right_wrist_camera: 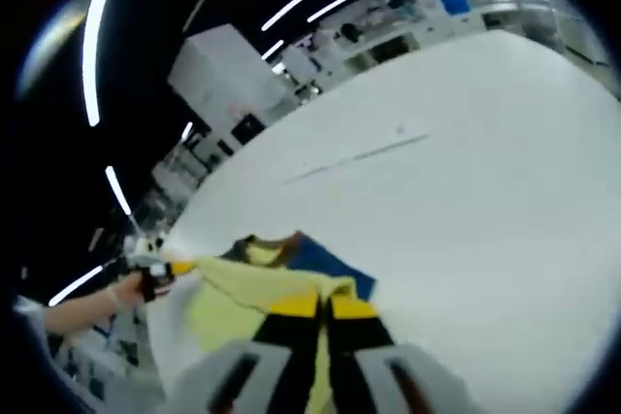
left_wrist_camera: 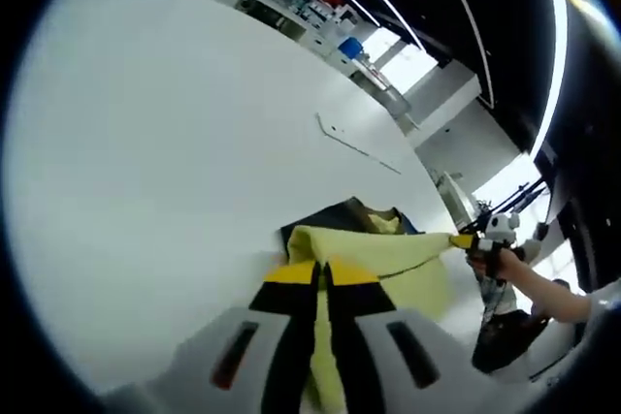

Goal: Fold the garment on the visible template until the final outline fits inside the template.

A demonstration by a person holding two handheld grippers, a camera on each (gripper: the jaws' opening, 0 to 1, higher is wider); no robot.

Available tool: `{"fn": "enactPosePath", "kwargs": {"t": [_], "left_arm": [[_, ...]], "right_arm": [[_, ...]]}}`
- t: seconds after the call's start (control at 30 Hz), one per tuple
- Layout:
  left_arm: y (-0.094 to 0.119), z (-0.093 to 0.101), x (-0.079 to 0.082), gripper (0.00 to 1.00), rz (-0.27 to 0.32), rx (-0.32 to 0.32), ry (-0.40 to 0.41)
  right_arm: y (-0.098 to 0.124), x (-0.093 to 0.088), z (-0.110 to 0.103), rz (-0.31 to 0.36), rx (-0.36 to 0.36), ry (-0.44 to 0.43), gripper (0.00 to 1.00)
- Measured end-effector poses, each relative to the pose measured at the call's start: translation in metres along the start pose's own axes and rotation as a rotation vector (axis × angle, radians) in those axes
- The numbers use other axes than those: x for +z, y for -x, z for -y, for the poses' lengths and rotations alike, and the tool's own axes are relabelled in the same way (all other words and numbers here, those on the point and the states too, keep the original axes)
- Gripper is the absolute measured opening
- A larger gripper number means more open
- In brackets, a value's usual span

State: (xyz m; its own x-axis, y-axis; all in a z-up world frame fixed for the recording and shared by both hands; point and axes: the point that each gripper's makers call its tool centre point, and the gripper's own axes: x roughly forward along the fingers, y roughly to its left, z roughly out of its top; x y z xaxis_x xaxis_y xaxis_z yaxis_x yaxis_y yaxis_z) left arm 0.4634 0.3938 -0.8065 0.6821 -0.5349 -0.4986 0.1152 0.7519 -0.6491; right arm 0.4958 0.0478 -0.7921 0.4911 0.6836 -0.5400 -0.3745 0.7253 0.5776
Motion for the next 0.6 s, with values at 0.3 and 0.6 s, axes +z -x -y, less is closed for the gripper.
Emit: {"fn": "enactPosePath", "kwargs": {"t": [0.3, 0.6], "left_arm": [[0.001, 0.007, 0.002, 0.0, 0.014, -0.03, -0.012], [0.004, 0.014, 0.003, 0.35, 0.014, -0.044, -0.093]], "right_arm": [[0.0, 0.0, 0.001, -0.01, 0.005, 0.047, 0.0], [0.005, -0.006, 0.005, -0.038, -0.034, 0.166, 0.23]]}}
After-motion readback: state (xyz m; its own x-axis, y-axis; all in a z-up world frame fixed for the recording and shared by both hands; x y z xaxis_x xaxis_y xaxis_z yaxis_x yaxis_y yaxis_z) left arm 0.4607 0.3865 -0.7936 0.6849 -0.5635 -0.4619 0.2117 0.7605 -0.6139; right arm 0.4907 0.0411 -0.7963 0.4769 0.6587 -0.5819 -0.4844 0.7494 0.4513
